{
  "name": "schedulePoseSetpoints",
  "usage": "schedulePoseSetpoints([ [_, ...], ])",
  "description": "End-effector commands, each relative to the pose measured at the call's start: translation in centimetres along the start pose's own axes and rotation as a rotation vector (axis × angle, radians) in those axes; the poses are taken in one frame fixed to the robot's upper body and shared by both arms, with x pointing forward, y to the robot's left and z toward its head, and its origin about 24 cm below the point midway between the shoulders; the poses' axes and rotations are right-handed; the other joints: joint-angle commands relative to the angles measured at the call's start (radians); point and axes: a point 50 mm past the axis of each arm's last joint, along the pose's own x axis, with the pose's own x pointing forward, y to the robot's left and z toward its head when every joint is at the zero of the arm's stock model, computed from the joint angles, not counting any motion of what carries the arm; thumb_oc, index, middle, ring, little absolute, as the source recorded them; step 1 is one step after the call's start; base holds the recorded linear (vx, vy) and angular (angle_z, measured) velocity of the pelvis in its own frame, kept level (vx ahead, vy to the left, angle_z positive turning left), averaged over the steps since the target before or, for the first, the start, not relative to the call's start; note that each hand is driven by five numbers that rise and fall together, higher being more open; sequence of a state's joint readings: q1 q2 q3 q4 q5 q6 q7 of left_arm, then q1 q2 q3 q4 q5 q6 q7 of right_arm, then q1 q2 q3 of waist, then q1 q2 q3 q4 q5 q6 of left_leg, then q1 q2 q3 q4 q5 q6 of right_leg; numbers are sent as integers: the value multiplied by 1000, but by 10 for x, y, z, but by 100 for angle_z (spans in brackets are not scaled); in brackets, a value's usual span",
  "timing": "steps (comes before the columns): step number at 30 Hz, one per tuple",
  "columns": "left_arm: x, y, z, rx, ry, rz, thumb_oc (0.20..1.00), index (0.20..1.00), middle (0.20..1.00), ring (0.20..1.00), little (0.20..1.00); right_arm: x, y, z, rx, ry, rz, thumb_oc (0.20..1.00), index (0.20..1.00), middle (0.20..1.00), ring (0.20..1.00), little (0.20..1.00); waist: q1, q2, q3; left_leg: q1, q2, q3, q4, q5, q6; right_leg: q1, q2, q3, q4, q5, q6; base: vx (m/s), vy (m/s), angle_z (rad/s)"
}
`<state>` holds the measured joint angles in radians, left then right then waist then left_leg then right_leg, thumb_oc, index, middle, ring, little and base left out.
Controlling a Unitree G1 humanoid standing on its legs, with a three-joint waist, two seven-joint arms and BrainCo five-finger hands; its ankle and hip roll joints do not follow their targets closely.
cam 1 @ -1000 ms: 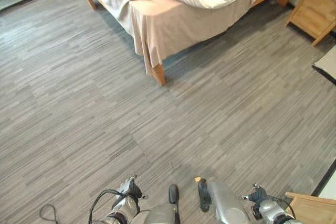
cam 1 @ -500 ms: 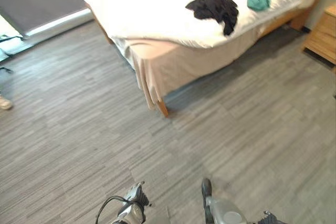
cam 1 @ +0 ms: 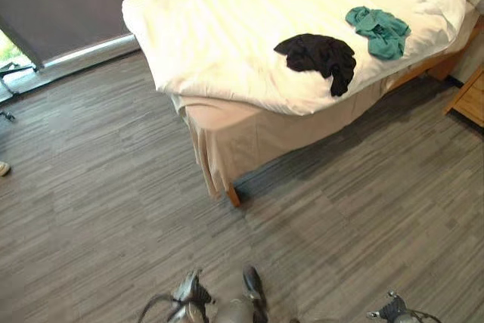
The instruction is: Tidy up the quilt and then pick up the clothes from the bed and put them into the laundry hamper.
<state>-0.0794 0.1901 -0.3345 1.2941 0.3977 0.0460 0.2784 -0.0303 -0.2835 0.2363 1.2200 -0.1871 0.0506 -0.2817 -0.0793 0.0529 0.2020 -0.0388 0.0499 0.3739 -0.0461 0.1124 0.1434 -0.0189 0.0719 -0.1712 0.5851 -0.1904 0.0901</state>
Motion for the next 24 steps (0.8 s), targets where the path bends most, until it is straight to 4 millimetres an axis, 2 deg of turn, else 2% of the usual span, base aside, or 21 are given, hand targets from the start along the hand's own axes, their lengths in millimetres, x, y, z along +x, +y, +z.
schedulePoseSetpoints([
  [1,6,30,-2,35,-1,90,1000,1000,1000,1000,1000,1,2,28,68,-69,-10,1000,1000,1000,1000,1000,6,-57,57,96,18,-32,-41,-128,-153,-119,-148,119,83,110,117,415,42,47],
  [3,8,39,-3,19,-4,118,1000,1000,1000,1000,1000,0,5,29,64,-75,0,1000,1000,1000,1000,1000,-1,-66,73,124,26,-58,-41,-138,-170,-137,-190,80,-62,61,89,318,-55,71],
  [4,8,39,-3,18,-4,118,1000,1000,1000,1000,1000,0,5,30,64,-75,0,1000,1000,1000,1000,1000,-1,-63,72,122,29,-59,-41,-136,-171,-137,-186,78,-68,66,87,273,-145,99],
  [5,9,44,0,26,-17,127,1000,1000,1000,1000,1000,0,5,28,59,-68,5,1000,1000,1000,1000,1000,-7,-74,72,134,24,-81,-41,-152,-183,-125,-201,101,-248,63,85,181,-106,96],
  [6,9,44,0,26,-17,128,1000,1000,1000,1000,1000,0,5,28,59,-68,5,1000,1000,1000,1000,1000,-7,-72,70,132,27,-81,-41,-151,-184,-124,-198,100,-254,68,84,273,-172,81],
  [8,10,50,4,34,-27,142,1000,1000,1000,1000,1000,1,4,28,41,-63,7,1000,1000,1000,1000,1000,-12,-87,61,140,23,-108,-41,-174,-202,-115,-227,154,-476,124,105,254,-215,53],
  [10,10,52,4,28,-22,151,1000,1000,1000,1000,1000,0,6,28,33,-58,18,1000,1000,1000,1000,1000,-17,-90,52,160,33,-134,-41,-193,-219,-135,-258,211,-561,175,126,369,-346,51],
  [11,10,53,0,13,-6,156,1000,1000,1000,1000,1000,0,6,30,21,-67,25,1000,1000,1000,1000,1000,-12,-92,45,188,51,-139,-41,-206,-235,-153,-279,203,-590,201,134,322,-312,55],
  [13,10,51,-3,5,0,149,1000,1000,1000,1000,1000,0,8,29,29,-62,31,1000,1000,1000,1000,1000,-12,-95,40,205,51,-144,-41,-212,-243,-142,-289,184,-594,204,134,290,-273,32],
  [14,9,47,-6,-3,5,142,1000,1000,1000,1000,1000,-1,10,27,19,-61,41,1000,1000,1000,1000,1000,-9,-99,34,225,56,-143,-41,-217,-250,-132,-290,177,-590,207,137,342,-325,20],
  [16,8,43,-6,-30,4,140,1000,1000,1000,1000,1000,0,8,28,-7,-70,39,1000,1000,1000,1000,1000,-14,-86,25,241,86,-139,-37,-209,-266,-119,-271,177,-595,206,130,339,-360,16],
  [17,7,40,-6,-67,-1,138,1000,1000,1000,1000,1000,1,3,26,-30,-75,29,1000,1000,1000,1000,1000,-9,-73,31,201,124,-146,77,-189,-276,-84,-247,167,-605,186,104,251,-305,-2],
  [18,7,40,-5,-67,-2,138,1000,1000,1000,1000,1000,1,2,26,-30,-75,29,1000,1000,1000,1000,1000,-11,-72,31,198,126,-149,84,-192,-277,-83,-246,165,-606,186,103,176,-312,6],
  [20,8,48,8,-114,-49,172,1000,1000,1000,1000,1000,4,-11,23,-14,-63,-12,1000,1000,1000,1000,1000,-7,-76,66,64,163,-165,299,-101,-285,-33,-241,130,-615,164,64,54,-288,20],
  [21,9,65,17,-216,-84,240,1000,1000,1000,1000,1000,6,-19,14,-20,-30,-42,1000,1000,1000,1000,1000,6,-92,90,-11,133,-164,349,-117,-268,6,-242,100,-621,137,45,50,-248,23],
  [22,9,65,17,-216,-84,241,1000,1000,1000,1000,1000,6,-19,14,-20,-30,-42,1000,1000,1000,1000,1000,5,-94,88,-14,131,-165,347,-114,-268,3,-244,100,-621,138,45,135,-161,41],
  [23,9,75,21,-350,-104,290,1000,1000,1000,1000,1000,6,-18,10,-19,-18,-46,1000,1000,1000,1000,1000,11,-96,82,-29,96,-166,295,-146,-254,12,-245,98,-626,130,47,257,24,43],
  [24,4,89,13,-541,-102,393,1000,1000,1000,1000,1000,6,-24,3,-26,-6,-64,1000,1000,1000,1000,1000,17,-73,67,10,68,-166,179,-157,-248,20,-225,97,-612,110,57,306,14,39],
])
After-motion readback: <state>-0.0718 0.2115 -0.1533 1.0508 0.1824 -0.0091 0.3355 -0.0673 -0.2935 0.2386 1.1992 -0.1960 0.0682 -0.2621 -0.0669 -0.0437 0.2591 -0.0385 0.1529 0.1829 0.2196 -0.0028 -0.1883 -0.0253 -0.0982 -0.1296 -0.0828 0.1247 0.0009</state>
